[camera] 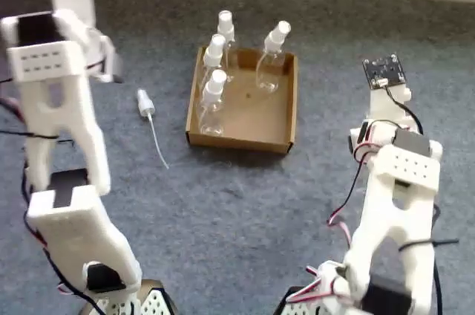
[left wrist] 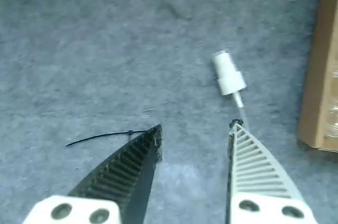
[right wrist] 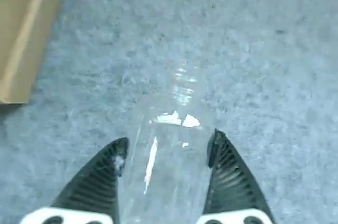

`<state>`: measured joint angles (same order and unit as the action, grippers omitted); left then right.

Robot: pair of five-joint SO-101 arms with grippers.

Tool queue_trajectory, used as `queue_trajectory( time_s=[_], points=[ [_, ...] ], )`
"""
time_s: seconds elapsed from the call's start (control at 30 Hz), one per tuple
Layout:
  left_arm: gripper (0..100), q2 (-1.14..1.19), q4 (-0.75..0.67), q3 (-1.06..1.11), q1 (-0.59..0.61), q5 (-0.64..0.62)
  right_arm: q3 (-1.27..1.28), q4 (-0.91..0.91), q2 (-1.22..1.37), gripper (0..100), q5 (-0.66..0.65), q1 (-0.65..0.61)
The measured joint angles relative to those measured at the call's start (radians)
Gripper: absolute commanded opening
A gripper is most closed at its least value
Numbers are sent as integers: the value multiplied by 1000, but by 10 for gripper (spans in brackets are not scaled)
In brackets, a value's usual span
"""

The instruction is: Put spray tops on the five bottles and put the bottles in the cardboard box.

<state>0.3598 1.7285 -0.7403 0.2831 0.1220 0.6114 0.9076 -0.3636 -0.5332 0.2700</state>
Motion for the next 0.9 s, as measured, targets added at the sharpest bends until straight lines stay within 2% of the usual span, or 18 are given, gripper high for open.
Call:
queue_trajectory(
  time_s=[0.2,0.43,0.5,0.67,0.9],
  points=[
    [193,71,-58,15,-100,-61,-5,-147,325,6,-64,29],
    [193,146,-92,17,-100,-64,-41,-227,430,15,-69,43],
    [193,164,-117,17,-100,-64,-44,-227,430,74,-69,43],
    [193,247,-199,17,-100,-140,-103,-109,446,235,-64,43],
    [191,334,-241,17,-100,-292,-216,110,463,239,-34,44]
  ],
)
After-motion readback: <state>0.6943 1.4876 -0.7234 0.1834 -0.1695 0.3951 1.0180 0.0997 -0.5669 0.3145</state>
